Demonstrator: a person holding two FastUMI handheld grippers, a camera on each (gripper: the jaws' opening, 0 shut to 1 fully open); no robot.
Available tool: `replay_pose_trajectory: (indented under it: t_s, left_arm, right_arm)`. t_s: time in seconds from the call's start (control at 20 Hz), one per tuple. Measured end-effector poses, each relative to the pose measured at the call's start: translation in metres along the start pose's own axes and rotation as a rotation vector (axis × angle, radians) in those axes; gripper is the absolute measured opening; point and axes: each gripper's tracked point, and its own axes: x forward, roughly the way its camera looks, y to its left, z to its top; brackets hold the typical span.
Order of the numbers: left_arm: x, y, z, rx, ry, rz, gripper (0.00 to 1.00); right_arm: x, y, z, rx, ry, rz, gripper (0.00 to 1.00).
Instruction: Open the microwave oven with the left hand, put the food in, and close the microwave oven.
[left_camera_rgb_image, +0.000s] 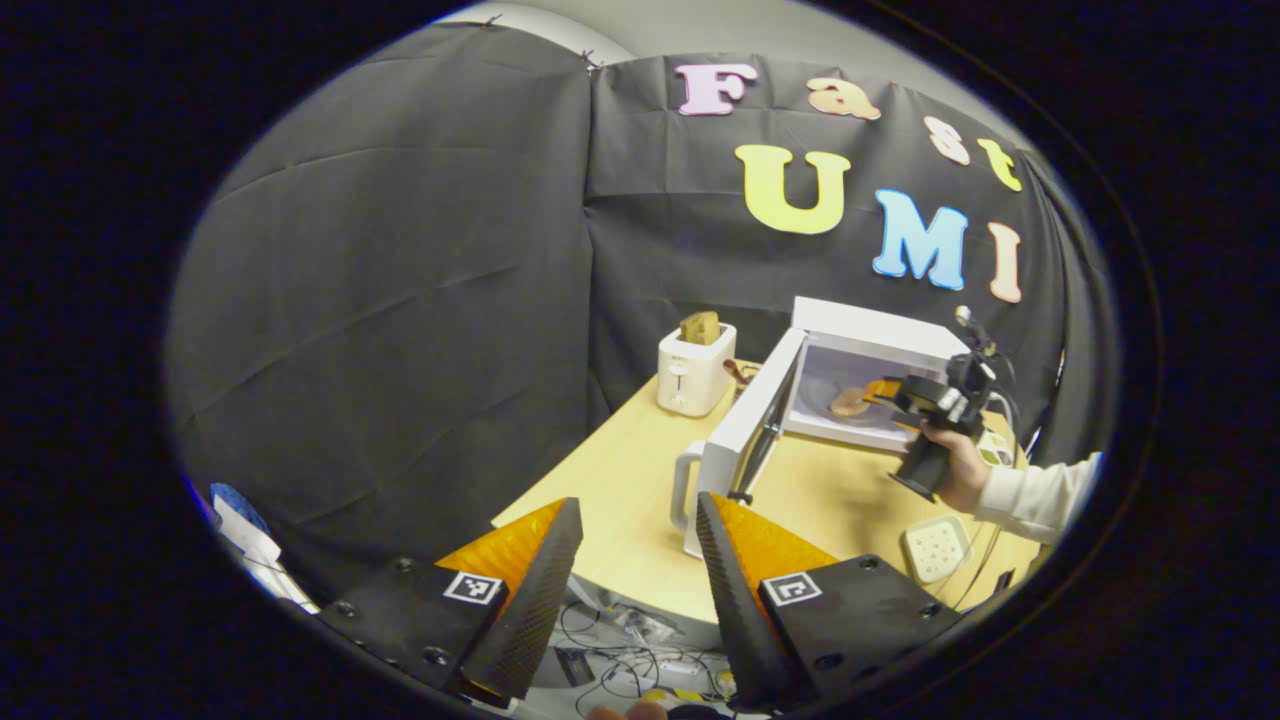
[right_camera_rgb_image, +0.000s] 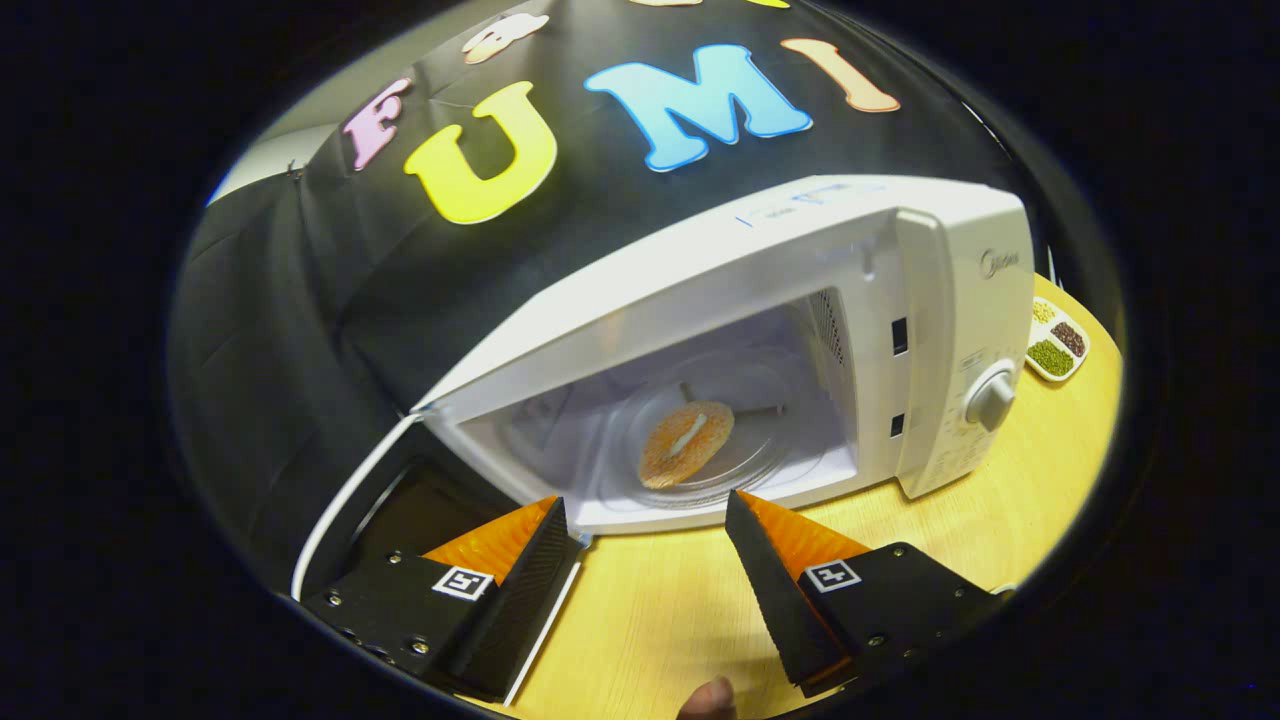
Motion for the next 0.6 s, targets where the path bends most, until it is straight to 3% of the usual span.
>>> replay_pose_trajectory:
  t_s: [0.25,0.4,0.45,0.6]
  left_arm:
    - [0.061,0.018,0.014,0.099,-0.077,-0.055,0.8]
    - [0.106,0.024,0.008,0.091,-0.075,-0.126,0.75]
    - [0.12,0.026,0.006,0.091,-0.075,-0.15,0.79]
    - [0.153,0.024,-0.011,0.088,-0.054,-0.213,0.79]
  right_arm:
    - [-0.099,0.023,0.008,-0.075,-0.01,0.032,0.97]
    - [-0.156,0.031,0.003,-0.082,-0.012,0.005,0.97]
    - [-0.175,0.03,0.005,-0.09,-0.028,-0.01,0.98]
    - [-0.23,0.019,0.0,-0.096,-0.058,-0.059,0.98]
